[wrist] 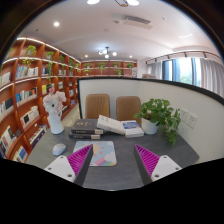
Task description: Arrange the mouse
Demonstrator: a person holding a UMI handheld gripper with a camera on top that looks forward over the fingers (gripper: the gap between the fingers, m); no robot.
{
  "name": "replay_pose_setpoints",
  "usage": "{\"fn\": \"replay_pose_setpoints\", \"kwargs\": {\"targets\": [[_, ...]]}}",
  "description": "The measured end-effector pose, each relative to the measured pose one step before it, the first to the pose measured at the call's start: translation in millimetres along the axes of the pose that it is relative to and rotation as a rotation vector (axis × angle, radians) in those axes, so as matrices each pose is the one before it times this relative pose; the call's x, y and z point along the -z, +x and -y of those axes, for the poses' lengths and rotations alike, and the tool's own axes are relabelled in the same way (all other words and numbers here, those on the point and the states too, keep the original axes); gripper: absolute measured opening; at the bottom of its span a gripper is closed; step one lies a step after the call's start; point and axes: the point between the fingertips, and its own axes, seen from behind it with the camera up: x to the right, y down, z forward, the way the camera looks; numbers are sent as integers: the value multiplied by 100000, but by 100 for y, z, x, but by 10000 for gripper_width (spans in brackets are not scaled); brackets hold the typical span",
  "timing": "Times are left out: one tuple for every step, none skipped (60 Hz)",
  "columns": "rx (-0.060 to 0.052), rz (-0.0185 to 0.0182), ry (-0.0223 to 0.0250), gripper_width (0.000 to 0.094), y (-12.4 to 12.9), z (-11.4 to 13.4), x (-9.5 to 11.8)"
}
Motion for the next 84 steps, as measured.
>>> {"fn": "replay_pose_setpoints", "kwargs": {"targets": [[37, -41, 117, 822, -41, -17, 135], [42, 44, 0, 823, -46, -6, 0], [89, 94, 41, 822, -77, -21, -9], [161, 124, 40, 823, -100, -54, -28], [135, 119, -52, 822, -100, -97, -89], [87, 47, -162, 824, -95, -150, -21], [85, 34, -148, 823, -123, -203, -88], [65, 181, -305, 819, 39, -116, -8], [199, 187, -82, 817, -199, -214, -171], [180, 294, -55, 815, -198, -274, -110], [80, 277, -134, 813, -219, -304, -81], [-35, 254, -254, 810, -226, -344, -53], [-60, 203, -473, 810, -239, -453, -126], [-48, 258, -479, 811, -284, -452, -93], [53, 373, -333, 811, -319, -459, -68], [136, 474, -285, 809, -378, -476, -67], [126, 544, -337, 809, -417, -521, -81], [134, 490, -485, 809, -435, -585, -112], [94, 444, -672, 809, -420, -643, -124], [21, 435, -918, 808, -481, -692, -144], [-35, 492, -1109, 808, -520, -752, -150], [-54, 586, -1140, 807, -575, -764, -177], [-20, 681, -1162, 808, -605, -790, -169], [19, 780, -1269, 808, -663, -799, -184], [105, 881, -1320, 806, -739, -803, -201], [87, 863, -1404, 807, -734, -790, -220], [138, 778, -1363, 807, -860, -762, -213], [108, 771, -1201, 811, -787, -702, -274], [120, 795, -1030, 811, -831, -667, -304], [75, 772, -988, 809, -829, -667, -297], [15, 720, -981, 810, -812, -630, -342], [-101, 790, -1082, 810, -865, -619, -359], [-177, 904, -1115, 811, -898, -570, -394], [-133, 1010, -1090, 808, -956, -540, -374], [-143, 1043, -1063, 808, -894, -506, -423], [-144, 952, -965, 808, -894, -448, -443], [-130, 864, -875, 807, -858, -359, -475], [-64, 815, -833, 808, -865, -334, -515], [-33, 869, -839, 808, -868, -303, -503], [-32, 955, -884, 808, -849, -284, -540], [19, 913, -879, 808, -854, -224, -546], [15, 794, -822, 808, -790, -190, -597], [82, 700, -777, 808, -684, -133, -591], [144, 627, -732, 806, -668, -69, -616], [187, 523, -609, 808, -659, -11, -609], [199, 390, -463, 809, -532, 77, -634], [154, 272, -360, 808, -546, 95, -645], [82, 107, -413, 809, -443, 126, -617], [-77, 54, -477, 809, -458, 118, -652], [-126, 96, -521, 808, -453, 128, -645], [-117, 250, -393, 809, -491, 171, -641], [-13, 320, -196, 807, -436, 262, -649], [3, 222, -137, 808, -394, 287, -636], [37, 10, -55, 810, -301, 329, -649], [-30, -233, -52, 811, -248, 327, -674], [-29, -329, -122, 811, -211, 312, -610], [-9, -242, -108, 809, -235, 337, -609], [-73, -42, -240, 807, -282, 295, -420], [2, -15, -139, 806, -208, 342, -593], [33, -90, -43, 804, -105, 341, -680], [-21, -129, -202, 804, -194, 325, -363], [54, -314, -81, 803, -89, 351, -520], [128, -417, -46, 804, -70, 337, -533], [84, -457, -43, 804, -47, 354, -539], [153, -286, -53, 803, 263, 531, -453], [46, -162, -97, 802, -228, 291, -602], [106, -44, -52, 802, -266, 305, -578], [51, -71, -103, 803, -195, 300, -468], [-4, -120, -107, 803, -7, 380, -391], [-32, -166, 31, 802, -129, 337, -556], [-69, -271, 86, 803, -31, 370, -438], [-100, -349, 46, 803, 22, 350, -471], [-182, -452, -47, 803, 109, 374, -378], [-230, -309, -3, 803, -133, 332, -512], [-134, -106, -82, 802, 23, 498, -664], [-167, 16, -12, 800, -33, 273, -273], [-98, -30, 162, 799, -74, 360, -375], [-12, -72, 137, 796, -74, 337, -376], [-146, -376, -194, 800, 42, 289, -388], [-100, -978, -396, 804, 155, 231, -326], [183, -293, -111, 801, 5, 311, -338], [133, -89, -85, 794, -88, 325, -382], [48, -177, -276, 788, 38, 240, -351], [64, 56, -28, 787, -64, 272, -269]]}}
